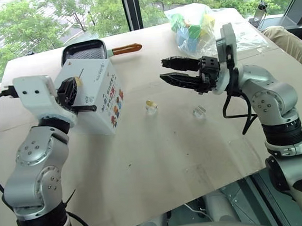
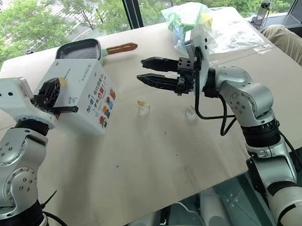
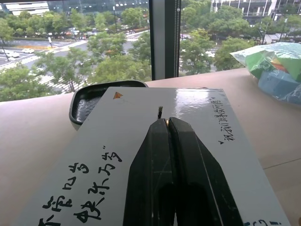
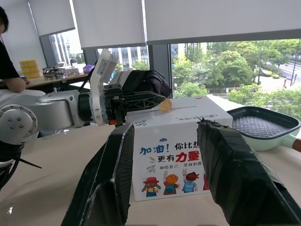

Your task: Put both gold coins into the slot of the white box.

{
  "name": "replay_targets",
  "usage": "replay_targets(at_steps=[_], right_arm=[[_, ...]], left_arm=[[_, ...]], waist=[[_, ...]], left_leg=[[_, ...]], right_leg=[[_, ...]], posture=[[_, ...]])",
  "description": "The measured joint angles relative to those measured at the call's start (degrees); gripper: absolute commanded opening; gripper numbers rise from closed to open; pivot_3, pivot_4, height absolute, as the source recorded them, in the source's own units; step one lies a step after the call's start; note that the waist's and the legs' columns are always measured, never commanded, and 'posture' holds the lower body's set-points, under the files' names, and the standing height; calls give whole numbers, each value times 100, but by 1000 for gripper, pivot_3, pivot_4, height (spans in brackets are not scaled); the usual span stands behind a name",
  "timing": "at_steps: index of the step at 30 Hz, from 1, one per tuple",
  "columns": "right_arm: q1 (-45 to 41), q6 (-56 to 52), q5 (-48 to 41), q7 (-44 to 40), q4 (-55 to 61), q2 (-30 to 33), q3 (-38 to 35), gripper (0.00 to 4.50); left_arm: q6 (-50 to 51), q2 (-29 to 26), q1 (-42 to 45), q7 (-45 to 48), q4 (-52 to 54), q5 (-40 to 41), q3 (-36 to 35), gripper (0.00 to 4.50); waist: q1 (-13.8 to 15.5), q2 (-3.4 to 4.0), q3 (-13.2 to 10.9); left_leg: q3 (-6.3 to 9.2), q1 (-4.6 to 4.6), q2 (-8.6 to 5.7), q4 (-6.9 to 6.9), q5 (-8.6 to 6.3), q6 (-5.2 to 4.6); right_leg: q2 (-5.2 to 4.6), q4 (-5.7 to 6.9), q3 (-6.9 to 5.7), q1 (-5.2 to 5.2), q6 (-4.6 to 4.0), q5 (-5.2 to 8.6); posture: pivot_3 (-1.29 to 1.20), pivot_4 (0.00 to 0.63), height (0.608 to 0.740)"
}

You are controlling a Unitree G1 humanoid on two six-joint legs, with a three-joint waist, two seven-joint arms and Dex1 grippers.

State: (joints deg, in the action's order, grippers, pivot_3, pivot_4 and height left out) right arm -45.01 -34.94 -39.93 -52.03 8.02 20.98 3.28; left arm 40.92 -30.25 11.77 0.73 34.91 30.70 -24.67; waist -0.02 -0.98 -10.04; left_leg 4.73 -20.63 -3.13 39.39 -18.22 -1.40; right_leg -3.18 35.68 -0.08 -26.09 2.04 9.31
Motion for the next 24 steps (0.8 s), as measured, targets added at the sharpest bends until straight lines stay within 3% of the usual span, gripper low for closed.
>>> replay_targets(at_steps=[24], right_arm=[[0, -10, -2, 11, 1, 1, 0, 2291]], left_arm=[[28, 30, -67, -44, 46, -251, -15, 0]], waist=[[-50, 0, 0]], left_leg=[[0, 0, 0, 0, 0, 0]], right_leg=[[0, 0, 0, -1, 0, 0]], posture=[[0, 150, 721]])
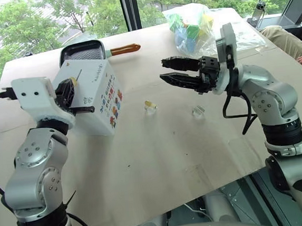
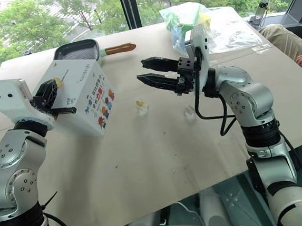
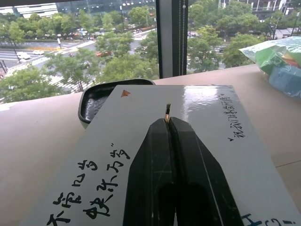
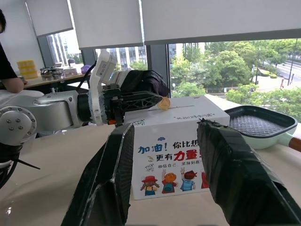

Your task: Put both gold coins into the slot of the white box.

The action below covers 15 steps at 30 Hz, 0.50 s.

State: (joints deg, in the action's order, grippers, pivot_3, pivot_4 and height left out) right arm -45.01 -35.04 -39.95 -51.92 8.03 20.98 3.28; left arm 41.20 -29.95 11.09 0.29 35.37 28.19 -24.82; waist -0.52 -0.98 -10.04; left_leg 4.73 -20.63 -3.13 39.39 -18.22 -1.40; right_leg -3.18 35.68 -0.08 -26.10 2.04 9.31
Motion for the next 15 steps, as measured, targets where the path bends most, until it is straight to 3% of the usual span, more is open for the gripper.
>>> replay_targets(at_steps=[15], right_arm=[[0, -11, 0, 2, 0, 0, 0, 2291]], left_arm=[[-8, 100, 3, 4, -3, -137, -153, 0]], waist=[[-9, 0, 0]], left_leg=[[-1, -3, 1, 0, 0, 0]], right_leg=[[0, -1, 1, -3, 0, 0]], posture=[[0, 150, 721]])
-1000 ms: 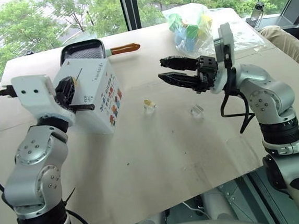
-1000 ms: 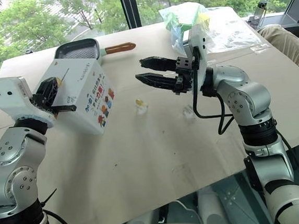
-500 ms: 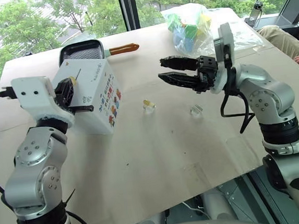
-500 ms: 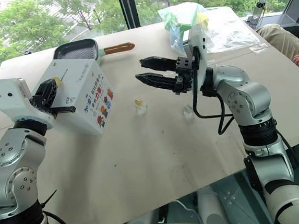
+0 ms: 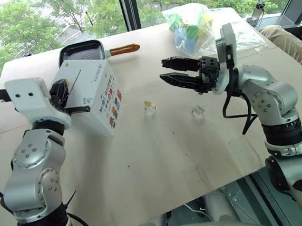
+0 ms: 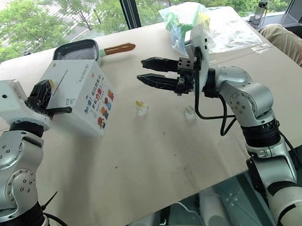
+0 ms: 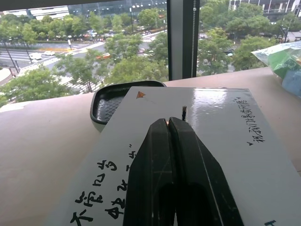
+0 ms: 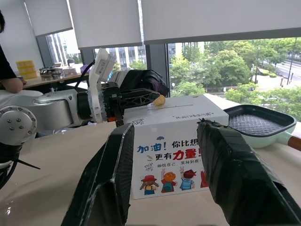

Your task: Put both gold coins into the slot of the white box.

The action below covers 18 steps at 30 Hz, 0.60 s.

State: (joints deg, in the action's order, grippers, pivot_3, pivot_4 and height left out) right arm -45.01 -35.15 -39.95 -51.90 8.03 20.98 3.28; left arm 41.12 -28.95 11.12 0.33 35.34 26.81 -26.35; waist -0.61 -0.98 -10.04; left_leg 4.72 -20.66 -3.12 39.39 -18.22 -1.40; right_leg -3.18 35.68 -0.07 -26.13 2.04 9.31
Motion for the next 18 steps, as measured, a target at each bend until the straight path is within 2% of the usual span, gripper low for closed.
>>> replay_targets(at_steps=[18], right_arm=[[0, 1, 2, 19, 0, -1, 0, 2291]], left_arm=[[-2, 34, 7, 205, 1, 6, 69, 0]], waist=[[4, 0, 0]], left_leg=[[0, 1, 0, 0, 0, 0]], right_leg=[[0, 1, 0, 0, 0, 0]], posture=[[0, 150, 721]])
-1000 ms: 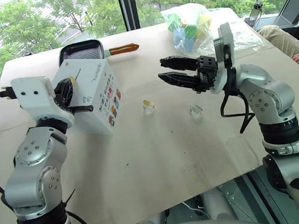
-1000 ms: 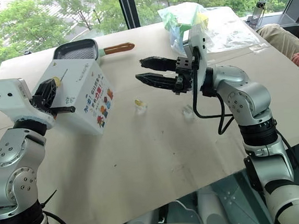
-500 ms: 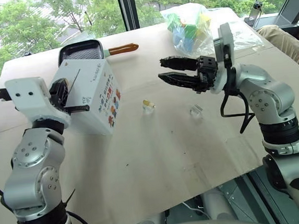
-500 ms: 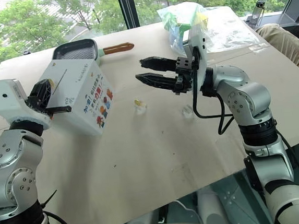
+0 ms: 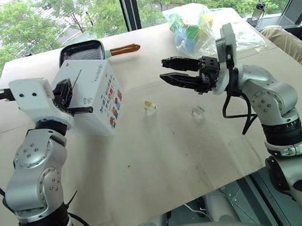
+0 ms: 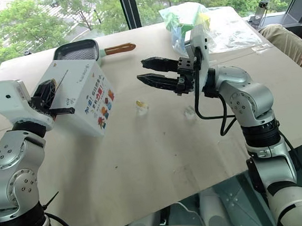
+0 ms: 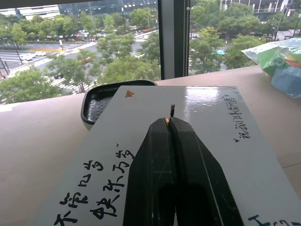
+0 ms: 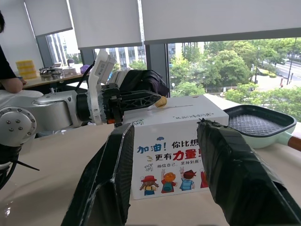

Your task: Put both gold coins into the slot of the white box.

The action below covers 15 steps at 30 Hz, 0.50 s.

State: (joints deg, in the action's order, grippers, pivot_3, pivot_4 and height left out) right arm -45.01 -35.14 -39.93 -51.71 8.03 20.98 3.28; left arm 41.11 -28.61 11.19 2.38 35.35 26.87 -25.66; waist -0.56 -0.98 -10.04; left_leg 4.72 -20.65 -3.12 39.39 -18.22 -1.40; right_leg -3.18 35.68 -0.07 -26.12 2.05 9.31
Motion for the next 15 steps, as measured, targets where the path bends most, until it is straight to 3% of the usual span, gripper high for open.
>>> replay_targets(at_steps=[15], right_arm=[[1, 0, 1, -6, 1, -8, 0, 2291]], left_arm=[[-6, 0, -1, 12, 4, -3, 24, 0]], waist=[[2, 0, 0]], left_leg=[[0, 0, 0, 0, 0, 0]], right_leg=[[0, 1, 0, 0, 0, 0]], posture=[[0, 150, 721]])
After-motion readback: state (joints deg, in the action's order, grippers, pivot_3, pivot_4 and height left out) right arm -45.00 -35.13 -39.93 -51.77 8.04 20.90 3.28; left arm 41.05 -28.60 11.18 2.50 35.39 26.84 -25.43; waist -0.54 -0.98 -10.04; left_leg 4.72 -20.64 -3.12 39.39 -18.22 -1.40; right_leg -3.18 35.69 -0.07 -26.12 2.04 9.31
